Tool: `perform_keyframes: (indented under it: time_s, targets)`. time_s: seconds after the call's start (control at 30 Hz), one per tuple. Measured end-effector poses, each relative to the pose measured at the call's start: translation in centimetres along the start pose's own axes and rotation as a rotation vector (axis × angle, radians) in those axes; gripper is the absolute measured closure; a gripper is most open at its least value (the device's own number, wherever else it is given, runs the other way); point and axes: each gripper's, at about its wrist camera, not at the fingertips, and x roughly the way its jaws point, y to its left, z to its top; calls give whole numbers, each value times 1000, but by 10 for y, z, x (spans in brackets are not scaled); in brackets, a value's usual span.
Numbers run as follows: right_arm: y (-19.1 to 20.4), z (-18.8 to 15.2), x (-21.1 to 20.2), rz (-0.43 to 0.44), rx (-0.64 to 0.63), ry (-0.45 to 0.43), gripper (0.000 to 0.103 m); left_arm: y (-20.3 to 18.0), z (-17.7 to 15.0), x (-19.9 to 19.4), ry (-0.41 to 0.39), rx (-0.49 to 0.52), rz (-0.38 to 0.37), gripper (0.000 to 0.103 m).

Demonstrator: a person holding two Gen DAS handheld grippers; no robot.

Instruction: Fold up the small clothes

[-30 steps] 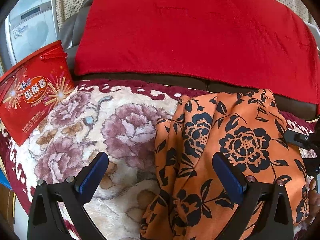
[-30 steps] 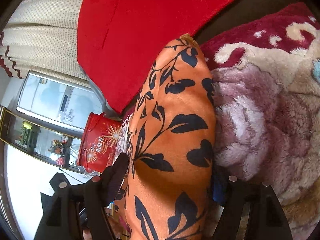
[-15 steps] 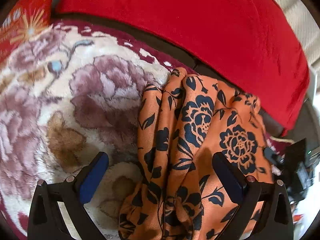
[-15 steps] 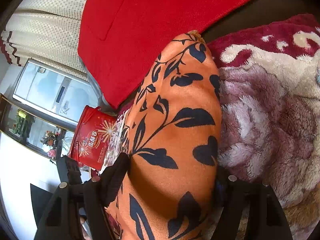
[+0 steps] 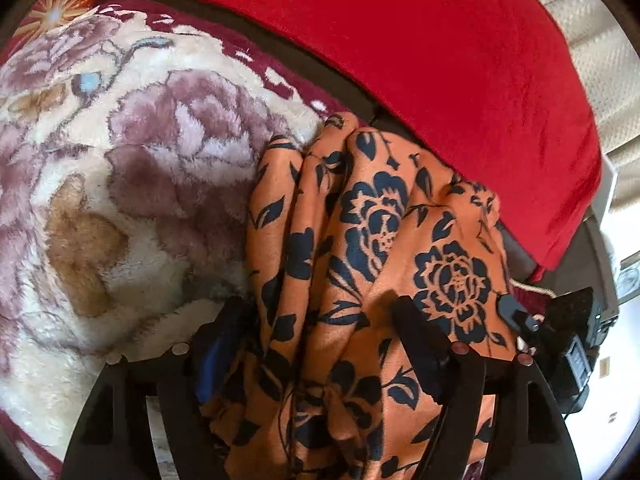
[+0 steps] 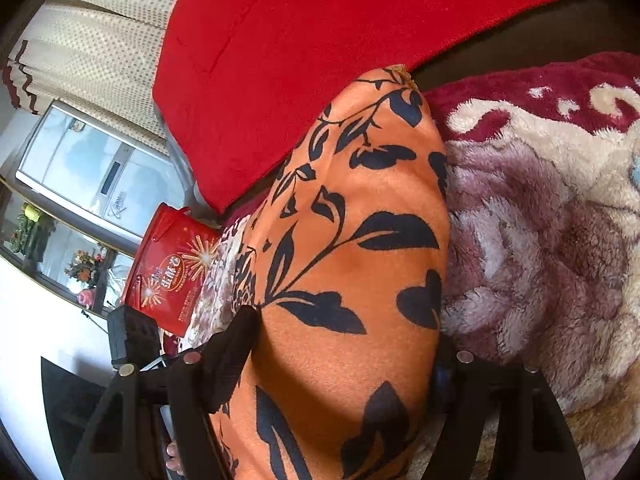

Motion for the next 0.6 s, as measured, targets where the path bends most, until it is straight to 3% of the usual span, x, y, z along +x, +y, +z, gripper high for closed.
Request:
perform_keyframes:
  time_s: [0.07,0.13,0.23,0.4,0.6]
  targets:
    - [2,-1,1,-2,-14,-7,27,-5,-1,0,-11,27,9,50]
    - [4,-2,1,-9,-25,-15,29,-9,-2,-2,-27,55,29,61]
    - [8,-2,0,5,-33,-45,43,-11,-2,-12,-44,55,16,73]
    - [20,-2,-9,9,-75,-90,53,-31,-4,-29,-85,107,22,77]
    - [30,-3,-41,15,-101,-147,54,-73,-15,-49,-128,176,-28,78]
